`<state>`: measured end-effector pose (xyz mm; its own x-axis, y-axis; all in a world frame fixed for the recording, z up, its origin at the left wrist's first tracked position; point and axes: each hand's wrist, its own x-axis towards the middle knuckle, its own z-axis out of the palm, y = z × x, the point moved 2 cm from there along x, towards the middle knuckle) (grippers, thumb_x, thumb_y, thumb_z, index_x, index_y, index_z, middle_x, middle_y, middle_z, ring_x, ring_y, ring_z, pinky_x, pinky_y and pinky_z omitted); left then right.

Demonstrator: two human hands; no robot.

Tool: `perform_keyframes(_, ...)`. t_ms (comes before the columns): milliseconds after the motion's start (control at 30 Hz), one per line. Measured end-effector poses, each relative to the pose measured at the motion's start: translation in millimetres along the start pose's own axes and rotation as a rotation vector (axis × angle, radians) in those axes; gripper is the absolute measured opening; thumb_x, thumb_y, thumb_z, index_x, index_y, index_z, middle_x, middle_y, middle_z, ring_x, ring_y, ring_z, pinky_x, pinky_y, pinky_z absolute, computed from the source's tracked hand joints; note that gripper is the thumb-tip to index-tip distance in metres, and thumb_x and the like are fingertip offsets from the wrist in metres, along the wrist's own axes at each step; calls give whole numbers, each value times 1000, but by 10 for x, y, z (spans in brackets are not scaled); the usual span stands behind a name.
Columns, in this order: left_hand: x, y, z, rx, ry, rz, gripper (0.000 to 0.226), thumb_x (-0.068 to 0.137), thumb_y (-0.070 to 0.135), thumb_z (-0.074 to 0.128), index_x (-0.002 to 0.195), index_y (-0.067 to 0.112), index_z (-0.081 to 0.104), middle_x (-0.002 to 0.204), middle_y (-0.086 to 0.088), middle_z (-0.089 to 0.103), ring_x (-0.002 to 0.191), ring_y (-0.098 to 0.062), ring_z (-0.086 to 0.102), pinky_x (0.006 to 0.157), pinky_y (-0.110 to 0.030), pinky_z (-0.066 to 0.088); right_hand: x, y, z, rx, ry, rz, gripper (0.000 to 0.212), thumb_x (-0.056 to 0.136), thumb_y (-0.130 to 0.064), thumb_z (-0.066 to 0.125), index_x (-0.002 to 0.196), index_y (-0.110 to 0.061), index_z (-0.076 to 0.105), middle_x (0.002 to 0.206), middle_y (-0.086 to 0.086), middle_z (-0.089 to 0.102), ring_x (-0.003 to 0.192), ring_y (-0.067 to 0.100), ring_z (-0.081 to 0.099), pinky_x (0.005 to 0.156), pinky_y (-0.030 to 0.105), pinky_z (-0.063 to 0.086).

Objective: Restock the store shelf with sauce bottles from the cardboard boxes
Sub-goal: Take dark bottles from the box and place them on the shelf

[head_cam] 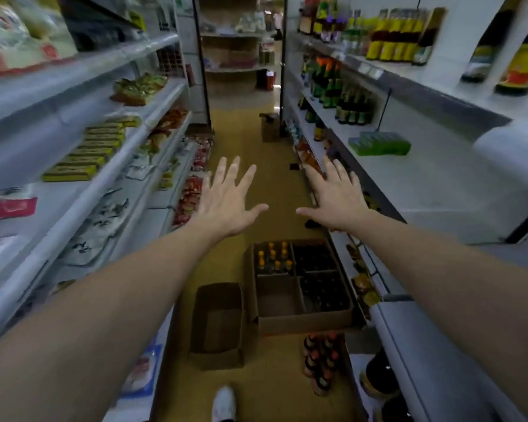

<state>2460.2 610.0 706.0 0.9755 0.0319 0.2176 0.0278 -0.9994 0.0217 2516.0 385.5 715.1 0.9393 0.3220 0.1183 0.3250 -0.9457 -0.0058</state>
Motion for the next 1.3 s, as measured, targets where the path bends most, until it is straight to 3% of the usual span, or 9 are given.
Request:
perform_keyframes(333,1608,-541,1222,-79,-244,169,89,95,78,36,166,33,7,174,-6,-4,159,-31,-10,126,-57,3,1227,90,1156,23,-282,228,106,86,-79,56,164,-32,1,172,5,-8,158,33,-5,126,57,8)
perform_keyframes(833,2840,233,3056,-130,-609,292,86,98,77,33,166,33,4,174,-2,-7,159,-30,-13,127,-55,2,1951,1378,2781,181,-589,472,102,88,-73,59,163,-27,7,170,15,2,155,40,6,123,59,19)
perform_keyframes(1033,3116,655,4365,-167,-761,267,86,98,75,34,166,29,11,174,-3,3,159,-29,-4,127,-52,6,2077,1842,4061,313,-717,592,103,87,-69,64,164,-25,11,169,15,10,154,38,14,120,53,31)
perform_keyframes(1200,2938,956,5751,-226,-862,288,79,99,68,38,164,26,21,172,-7,15,158,-32,5,125,-57,18,1883,2053,5315,397,-858,693,97,92,-62,65,164,-20,14,168,17,16,152,40,20,118,49,30)
perform_keyframes(1300,2766,1153,6556,-212,-935,335,77,100,63,43,164,27,18,171,-5,14,158,-34,6,125,-57,18,1710,2158,6077,460,-908,752,93,92,-55,68,163,-16,20,163,19,26,149,40,27,118,50,33)
